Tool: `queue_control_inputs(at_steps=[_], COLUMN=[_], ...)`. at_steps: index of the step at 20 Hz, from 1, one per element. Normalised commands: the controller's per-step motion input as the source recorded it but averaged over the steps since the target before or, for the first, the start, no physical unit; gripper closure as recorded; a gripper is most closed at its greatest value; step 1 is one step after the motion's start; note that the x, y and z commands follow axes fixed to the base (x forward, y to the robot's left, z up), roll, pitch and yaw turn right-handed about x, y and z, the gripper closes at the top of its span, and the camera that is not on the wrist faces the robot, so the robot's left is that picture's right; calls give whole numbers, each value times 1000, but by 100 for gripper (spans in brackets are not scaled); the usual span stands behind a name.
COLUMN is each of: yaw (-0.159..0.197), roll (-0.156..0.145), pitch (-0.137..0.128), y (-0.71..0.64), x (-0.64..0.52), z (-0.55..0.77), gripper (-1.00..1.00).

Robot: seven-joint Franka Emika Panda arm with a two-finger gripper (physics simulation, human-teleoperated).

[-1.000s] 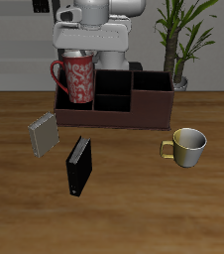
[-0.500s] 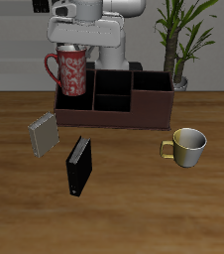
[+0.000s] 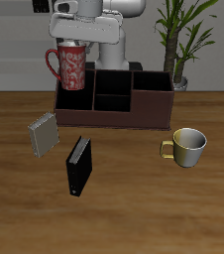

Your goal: Place the red mug into the back desk caddy's left compartment

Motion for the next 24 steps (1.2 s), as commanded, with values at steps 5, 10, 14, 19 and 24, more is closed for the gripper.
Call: queue_control_inputs(at_steps=[5,10,14,19,24], yaw=[-40,-33,-28,-21,-27], roll=[-19,-21,-39,-19,-18], pitch=[-1,-12,12,-20,-10], y=[-197,-177,-227,-67,85], x=[-262,-204,-160,-198,-195], z=[-33,-33,-68,-8,-36], gripper=[100,100,100,100,100])
